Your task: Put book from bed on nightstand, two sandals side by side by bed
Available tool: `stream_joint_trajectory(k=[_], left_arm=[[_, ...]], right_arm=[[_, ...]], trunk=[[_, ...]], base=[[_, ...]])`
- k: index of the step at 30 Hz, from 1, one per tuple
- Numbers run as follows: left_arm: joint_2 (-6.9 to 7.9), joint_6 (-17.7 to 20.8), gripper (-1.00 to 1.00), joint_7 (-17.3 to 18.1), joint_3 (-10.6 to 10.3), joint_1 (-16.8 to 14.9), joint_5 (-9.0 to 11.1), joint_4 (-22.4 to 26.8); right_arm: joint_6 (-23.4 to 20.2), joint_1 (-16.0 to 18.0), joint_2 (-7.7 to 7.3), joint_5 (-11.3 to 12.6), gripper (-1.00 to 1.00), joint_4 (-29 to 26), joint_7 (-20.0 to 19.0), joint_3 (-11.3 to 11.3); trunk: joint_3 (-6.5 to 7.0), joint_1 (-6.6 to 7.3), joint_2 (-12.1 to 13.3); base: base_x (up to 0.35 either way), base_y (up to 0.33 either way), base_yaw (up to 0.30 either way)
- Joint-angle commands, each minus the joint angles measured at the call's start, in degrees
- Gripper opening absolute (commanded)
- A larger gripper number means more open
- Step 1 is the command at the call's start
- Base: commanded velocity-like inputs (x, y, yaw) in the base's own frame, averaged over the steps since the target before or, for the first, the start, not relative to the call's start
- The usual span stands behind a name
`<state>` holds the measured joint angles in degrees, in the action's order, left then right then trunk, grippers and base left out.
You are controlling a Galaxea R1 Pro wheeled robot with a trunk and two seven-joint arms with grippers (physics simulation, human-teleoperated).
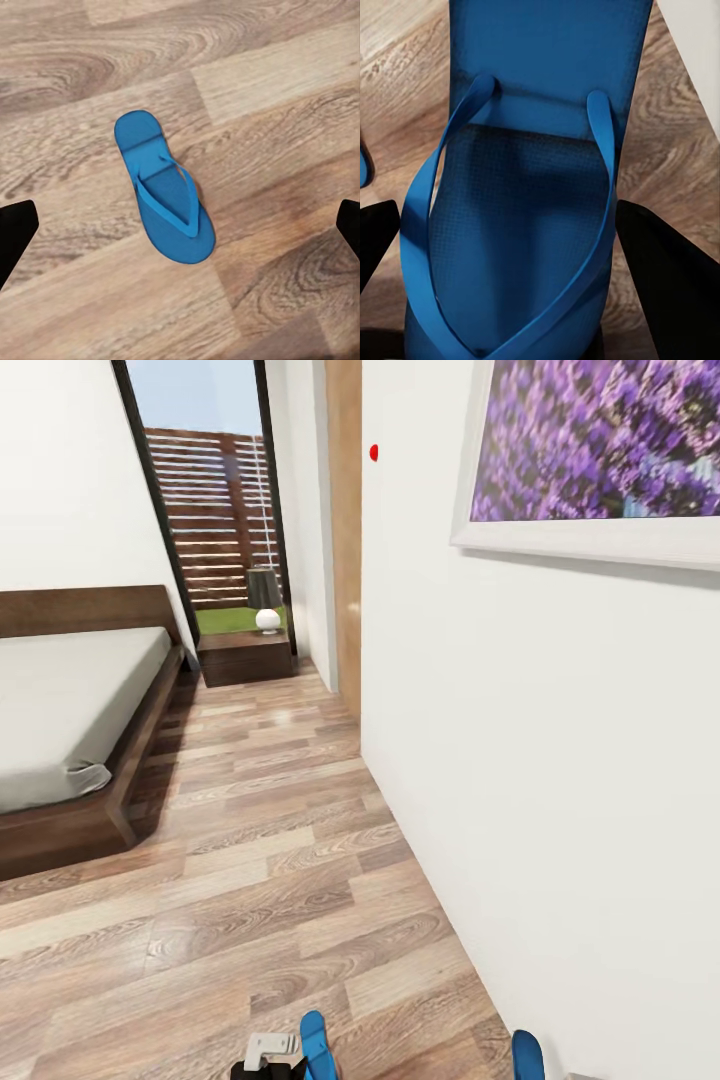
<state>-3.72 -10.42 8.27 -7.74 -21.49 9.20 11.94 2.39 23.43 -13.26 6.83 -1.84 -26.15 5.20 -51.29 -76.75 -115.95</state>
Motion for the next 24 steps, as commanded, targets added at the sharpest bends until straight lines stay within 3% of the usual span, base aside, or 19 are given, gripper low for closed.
stream_joint_trajectory(k=[1,7,20,24], left_arm=[[0.03,-0.2,1.0,0.1,-0.4,0.0,0.6,-0.1],[0.03,-0.2,1.0,0.1,-0.4,0.0,0.6,-0.1],[0.03,-0.2,1.0,0.1,-0.4,0.0,0.6,-0.1],[0.03,-0.2,1.0,0.1,-0.5,0.0,0.6,-0.1]], right_arm=[[0.0,0.0,-0.01,0.2,-1.0,0.1,-0.3,0.4],[0.0,0.0,-0.01,0.2,-1.0,0.1,-0.3,0.4],[0.1,0.0,-0.01,0.2,-1.0,0.1,-0.3,0.4],[0.0,0.0,-0.01,0.2,-1.0,0.1,-0.3,0.4]], trunk=[[-0.05,0.01,0.0],[-0.07,0.01,0.0],[-0.57,0.01,0.0],[-0.64,0.01,0.0]], base=[[0.001,-0.001,0.0],[0.0,0.0,0.024],[0.0,0.0,0.237],[0.068,-0.019,0.084]])
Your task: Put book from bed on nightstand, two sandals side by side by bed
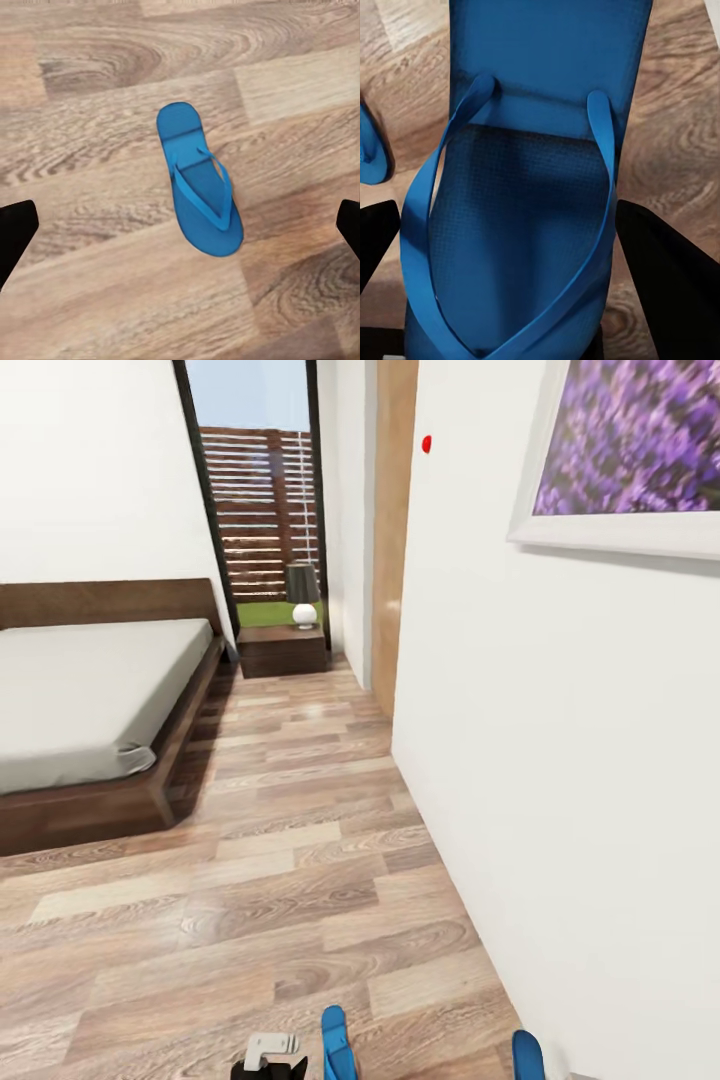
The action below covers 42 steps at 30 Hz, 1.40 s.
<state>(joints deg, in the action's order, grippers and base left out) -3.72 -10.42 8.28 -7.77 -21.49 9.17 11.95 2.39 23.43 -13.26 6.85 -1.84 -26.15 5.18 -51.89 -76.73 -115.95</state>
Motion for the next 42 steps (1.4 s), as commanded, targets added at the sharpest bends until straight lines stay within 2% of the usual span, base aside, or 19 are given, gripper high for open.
stream_joint_trajectory(k=[1,9,34,42], left_arm=[[0.03,-0.2,1.0,0.1,-0.4,0.0,0.6,-0.1],[0.03,-0.2,1.0,0.1,-0.4,0.0,0.6,-0.1],[0.03,-0.2,1.0,0.1,-0.4,0.0,0.6,-0.1],[0.03,-0.2,1.0,0.1,-0.4,0.0,0.7,-0.1]], right_arm=[[0.0,0.0,-0.01,0.2,-1.0,0.1,-0.3,0.4],[0.0,0.0,-0.01,0.2,-1.0,0.1,-0.3,0.4],[0.0,0.0,-0.01,0.2,-1.0,0.1,-0.3,0.4],[0.0,0.0,-0.01,0.2,-1.0,0.1,-0.3,0.4]], trunk=[[-0.05,-0.01,0.0],[-0.12,-0.01,0.0],[-1.4,-0.01,0.0],[-1.47,-0.01,0.0]], base=[[0.213,-0.133,0.02],[0.12,-0.088,0.038],[0.001,-0.001,0.227],[0.117,-0.032,0.04]])
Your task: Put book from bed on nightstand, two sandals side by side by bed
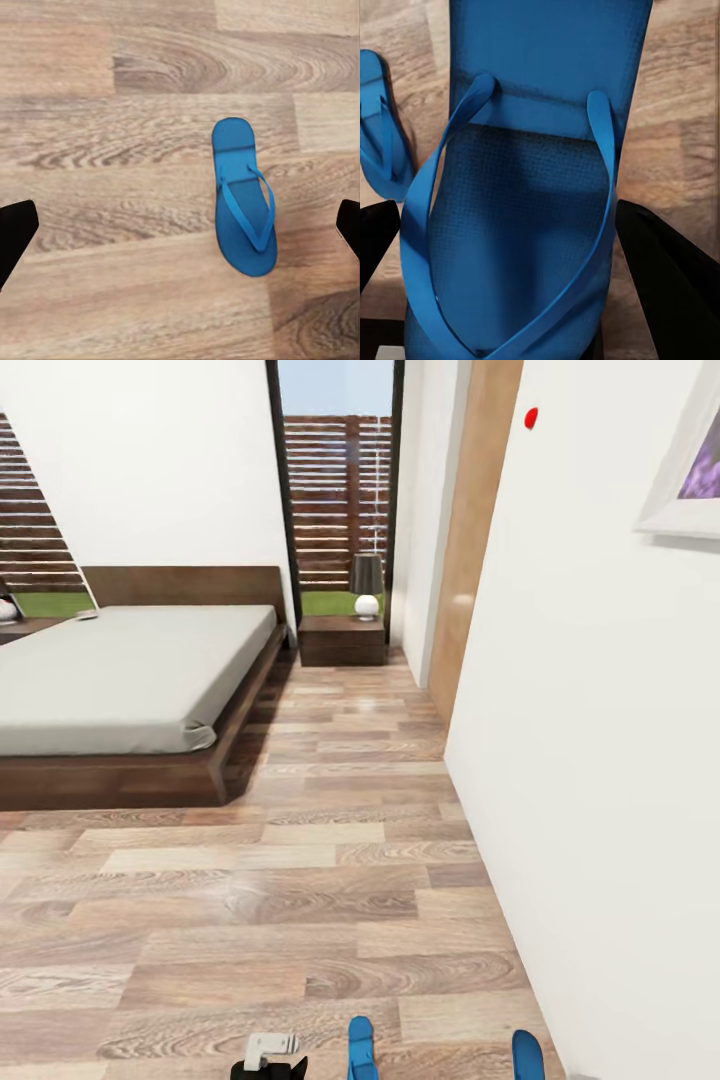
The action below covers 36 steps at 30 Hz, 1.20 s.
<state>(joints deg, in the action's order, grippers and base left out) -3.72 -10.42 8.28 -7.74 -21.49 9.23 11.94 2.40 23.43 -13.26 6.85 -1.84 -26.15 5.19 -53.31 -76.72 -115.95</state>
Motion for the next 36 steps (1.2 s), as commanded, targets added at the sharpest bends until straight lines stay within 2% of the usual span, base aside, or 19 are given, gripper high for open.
stream_joint_trajectory(k=[1,17,31,34,36], left_arm=[[0.03,-0.2,1.0,0.1,-0.4,0.0,0.6,-0.1],[0.03,-0.2,1.0,0.1,-0.4,0.0,0.6,-0.1],[0.01,-0.1,1.0,0.0,-0.4,0.0,0.5,0.0],[-1.24,0.5,1.0,-0.4,-0.3,-0.3,0.5,1.1],[-2.59,3.4,1.0,-1.9,-0.3,-0.7,0.5,3.0]], right_arm=[[0.0,0.0,-0.01,0.2,-1.0,0.1,-0.3,0.4],[0.0,0.0,-0.01,0.2,-1.0,0.1,-0.3,0.4],[0.0,0.0,0.06,0.1,-1.0,0.1,-0.3,0.4],[0.0,0.0,0.08,0.1,-1.0,0.1,-0.3,0.4],[0.0,0.0,0.08,0.1,-1.0,0.1,-0.3,0.4]], trunk=[[-0.05,-0.02,0.0],[-0.05,-0.02,0.0],[-0.05,-0.02,0.0],[-0.05,-0.02,0.0],[-0.05,-0.02,0.0]], base=[[0.27,-0.108,0.003],[0.1,-0.078,0.0],[0.006,-0.006,0.0],[0.0,0.0,0.0],[0.0,0.0,0.0]])
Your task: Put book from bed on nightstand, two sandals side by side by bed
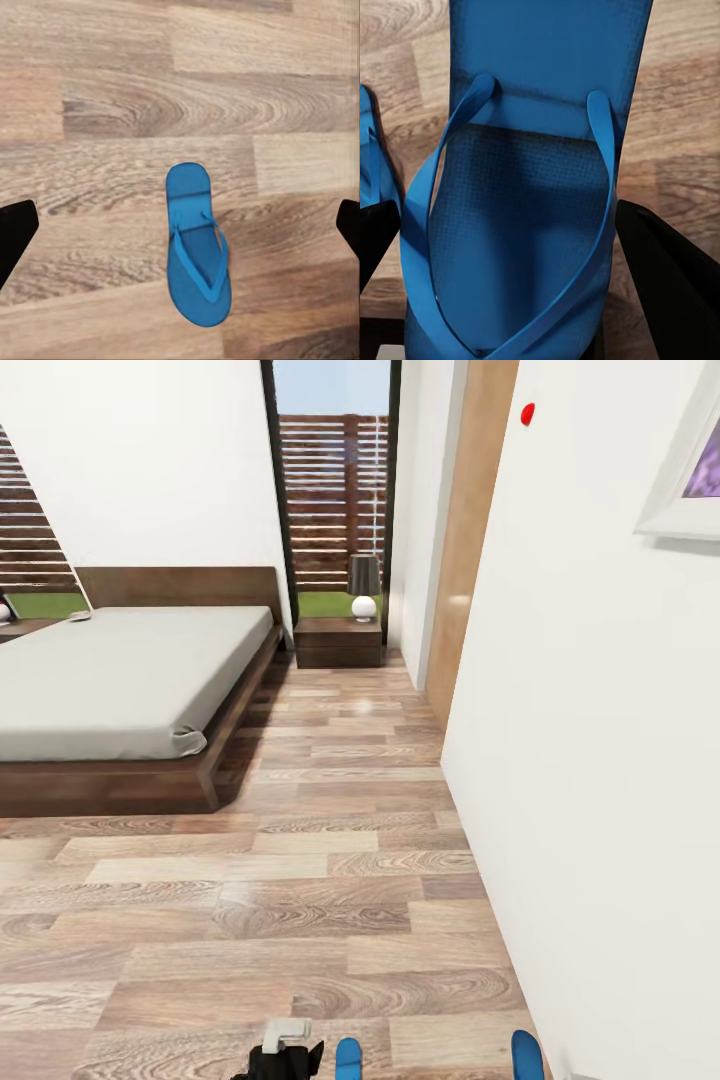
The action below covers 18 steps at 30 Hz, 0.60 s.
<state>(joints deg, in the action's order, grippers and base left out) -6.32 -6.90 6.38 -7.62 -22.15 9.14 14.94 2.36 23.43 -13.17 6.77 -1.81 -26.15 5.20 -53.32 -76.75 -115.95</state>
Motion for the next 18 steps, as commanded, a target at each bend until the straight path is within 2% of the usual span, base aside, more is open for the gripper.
stream_joint_trajectory(k=[1,2,3,5,7,9,12,18], left_arm=[[-0.61,2.8,1.0,-1.5,-0.4,-0.3,0.6,2.1],[-1.51,8.6,1.0,-4.2,-0.4,-1.1,0.6,6.9],[-1.81,10.7,1.0,-5.1,-0.4,-1.4,0.6,8.7],[-2.85,18.7,1.0,-8.1,-0.4,-2.0,0.7,15.6],[-3.67,23.7,1.0,-9.8,-0.4,-2.3,0.7,20.6],[-3.67,25.9,1.0,-10.6,-0.4,-2.5,0.7,23.0],[-3.67,26.8,1.0,-10.8,-0.5,-2.5,0.8,23.9],[-3.67,27.2,1.0,-10.4,-0.5,-2.5,0.6,21.7]], right_arm=[[0.0,0.0,-0.01,0.2,-1.0,0.1,-0.3,0.4],[0.0,0.0,0.01,0.2,-1.0,0.1,-0.3,0.4],[0.0,0.0,0.02,0.2,-1.0,0.1,-0.3,0.4],[0.1,0.0,0.05,0.1,-1.0,0.1,-0.3,0.4],[0.1,0.0,0.07,0.1,-1.0,0.1,-0.3,0.4],[0.1,0.0,0.07,0.1,-1.0,0.1,-0.2,0.4],[0.0,0.0,0.08,-0.1,-1.0,0.1,-0.2,0.4],[0.1,0.0,0.08,-0.2,-1.0,0.1,-0.2,0.4]], trunk=[[-0.05,0.01,0.0],[-0.05,0.01,0.0],[-0.05,0.01,0.0],[-0.05,0.01,0.0],[-0.05,0.01,0.0],[-0.05,0.01,0.0],[-0.05,0.01,0.0],[-0.05,0.01,0.0]], base=[[0.0,0.0,0.0],[0.0,0.0,0.0],[0.0,0.0,0.0],[0.0,0.0,0.0],[0.0,0.0,0.0],[0.0,0.0,0.0],[0.0,0.0,0.0],[0.0,0.0,0.0]])
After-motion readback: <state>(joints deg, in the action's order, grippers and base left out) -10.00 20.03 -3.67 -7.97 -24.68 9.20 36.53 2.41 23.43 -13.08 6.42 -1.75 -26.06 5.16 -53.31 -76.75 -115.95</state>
